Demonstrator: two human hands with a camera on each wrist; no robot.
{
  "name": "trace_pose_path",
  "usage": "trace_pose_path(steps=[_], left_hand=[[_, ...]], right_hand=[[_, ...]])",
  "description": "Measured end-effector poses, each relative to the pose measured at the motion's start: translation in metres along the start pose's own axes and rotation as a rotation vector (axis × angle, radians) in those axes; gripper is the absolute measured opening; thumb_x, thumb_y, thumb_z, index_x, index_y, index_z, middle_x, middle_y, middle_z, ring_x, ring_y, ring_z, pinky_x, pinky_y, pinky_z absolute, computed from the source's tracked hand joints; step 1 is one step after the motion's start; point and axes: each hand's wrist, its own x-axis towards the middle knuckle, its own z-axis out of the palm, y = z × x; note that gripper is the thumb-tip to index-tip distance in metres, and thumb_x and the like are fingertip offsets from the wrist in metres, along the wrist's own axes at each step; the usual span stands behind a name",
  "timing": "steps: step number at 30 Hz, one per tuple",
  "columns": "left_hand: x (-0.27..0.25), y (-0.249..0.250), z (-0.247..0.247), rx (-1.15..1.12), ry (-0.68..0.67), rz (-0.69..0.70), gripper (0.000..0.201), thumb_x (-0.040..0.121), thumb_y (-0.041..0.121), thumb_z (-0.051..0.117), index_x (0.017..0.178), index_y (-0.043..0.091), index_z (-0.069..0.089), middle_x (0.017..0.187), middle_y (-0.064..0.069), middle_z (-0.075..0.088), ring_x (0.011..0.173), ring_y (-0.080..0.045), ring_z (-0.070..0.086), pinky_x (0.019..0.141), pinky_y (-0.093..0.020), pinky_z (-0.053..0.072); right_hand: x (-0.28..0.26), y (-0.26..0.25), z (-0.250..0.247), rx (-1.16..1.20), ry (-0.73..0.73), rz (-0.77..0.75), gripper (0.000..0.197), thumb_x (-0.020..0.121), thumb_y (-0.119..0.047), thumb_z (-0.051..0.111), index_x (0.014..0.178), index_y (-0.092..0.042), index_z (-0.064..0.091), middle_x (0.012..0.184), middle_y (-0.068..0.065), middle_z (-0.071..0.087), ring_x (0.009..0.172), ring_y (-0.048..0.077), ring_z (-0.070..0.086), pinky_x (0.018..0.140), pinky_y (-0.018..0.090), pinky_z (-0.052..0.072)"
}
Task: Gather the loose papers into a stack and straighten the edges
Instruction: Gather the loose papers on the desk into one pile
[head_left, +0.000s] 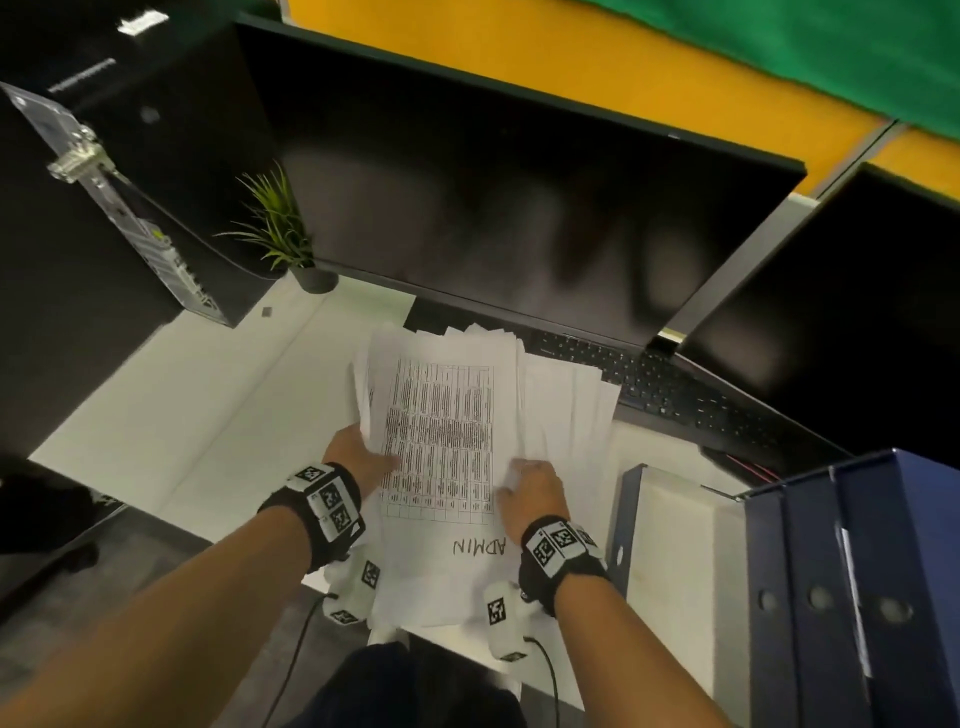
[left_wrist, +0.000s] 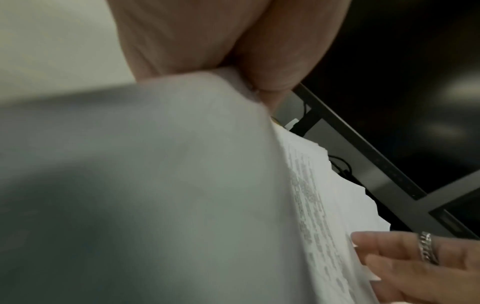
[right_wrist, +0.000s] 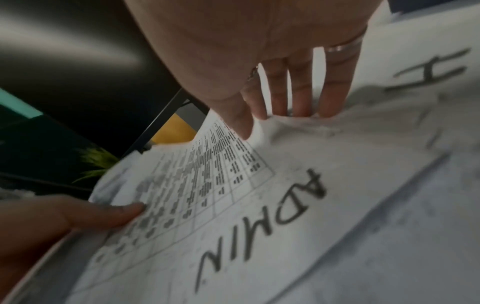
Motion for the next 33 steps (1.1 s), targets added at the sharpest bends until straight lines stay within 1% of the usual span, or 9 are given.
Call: trace_pose_path(steps=[3,9,12,14,17,21,24,29,33], left_hand=[[-0.015,0.01,-0.011,-0.048,-0.028,0.137,0.042,0.084,0.013,0.077,0.124,0.013,0.063,0.108,-0.003,0.073,0.098,-0.024,0.07,0.09,-0.039,0.055],[-0.046,0.039,-0.055,-0.165,-0.16,0.34,0.029,0.082,0.011,0.076,0.107,0.021,0.067,0.094,0.007,0.078,0.083,-0.011,0.075,0.076,-0.031,0.061],[-0.054,0.055,-0.069,-0.232,-0.18,0.389,0.029,0.082,0.011,0.076,0.109,0.016,0.067,0.099,0.001,0.079,0.089,-0.017,0.076,0.08,-0.038,0.06],[-0.057,0.066,-0.07,-0.261,-0.147,0.427,0.03,0.081,0.013,0.077,0.109,0.016,0.068,0.101,0.001,0.078,0.093,-0.018,0.075,0.086,-0.042,0.057],[-0.064,0.088,-0.068,-0.311,-0.071,0.516,0.024,0.083,0.01,0.076,0.103,0.019,0.068,0.09,0.014,0.078,0.086,-0.006,0.075,0.075,-0.026,0.061],[-0.069,0.098,-0.072,-0.311,0.011,0.663,0.026,0.084,0.018,0.075,0.106,0.031,0.07,0.1,0.016,0.077,0.096,-0.003,0.073,0.079,-0.023,0.059],[-0.057,0.08,-0.061,-0.156,-0.065,0.579,0.028,0.083,0.027,0.077,0.11,0.025,0.071,0.101,0.014,0.077,0.097,-0.002,0.072,0.09,-0.033,0.055],[-0.041,0.066,-0.038,-0.041,-0.154,0.479,0.042,0.086,0.028,0.075,0.127,0.023,0.064,0.118,0.011,0.072,0.107,-0.006,0.068,0.102,-0.043,0.051],[-0.046,0.075,-0.043,-0.204,-0.056,0.532,0.032,0.085,0.015,0.075,0.115,0.025,0.069,0.106,0.01,0.075,0.096,-0.004,0.072,0.085,-0.03,0.058]], right_hand=[[0.0,-0.002,-0.015,0.164,0.067,0.004,0.073,0.085,-0.038,0.069,0.145,-0.013,0.037,0.149,0.002,0.033,0.136,0.023,0.035,0.114,0.033,0.03],[0.002,-0.028,-0.087,0.729,0.14,-0.079,0.113,0.063,-0.029,0.09,0.151,-0.024,0.02,0.152,-0.001,0.035,0.138,0.019,0.038,0.113,0.042,0.036],[-0.008,-0.048,-0.118,0.888,0.033,-0.107,0.092,0.065,-0.017,0.089,0.139,-0.021,0.035,0.119,-0.008,0.059,0.103,0.006,0.061,0.091,0.03,0.052],[-0.015,-0.054,-0.123,0.919,-0.049,-0.138,0.056,0.07,-0.014,0.085,0.117,-0.021,0.058,0.1,-0.01,0.069,0.089,0.008,0.068,0.091,0.036,0.055],[-0.032,-0.066,-0.136,1.004,0.098,-0.257,0.025,0.076,-0.009,0.08,0.095,-0.023,0.07,0.087,-0.009,0.076,0.089,0.016,0.073,0.083,0.036,0.06],[-0.046,-0.065,-0.15,1.129,0.261,-0.429,0.027,0.08,-0.001,0.075,0.099,-0.02,0.071,0.089,-0.013,0.076,0.088,0.008,0.073,0.076,0.025,0.059],[-0.045,-0.052,-0.131,0.992,0.282,-0.386,0.031,0.074,-0.003,0.081,0.096,-0.022,0.071,0.086,-0.012,0.075,0.084,0.003,0.072,0.073,0.02,0.058],[-0.032,-0.044,-0.104,0.942,0.23,-0.217,0.028,0.073,-0.007,0.083,0.099,-0.013,0.073,0.087,-0.008,0.075,0.079,0.005,0.072,0.076,0.032,0.061],[-0.036,-0.047,-0.115,1.052,0.274,-0.298,0.029,0.073,0.001,0.08,0.092,-0.021,0.073,0.086,-0.009,0.076,0.086,0.01,0.073,0.076,0.028,0.06]])
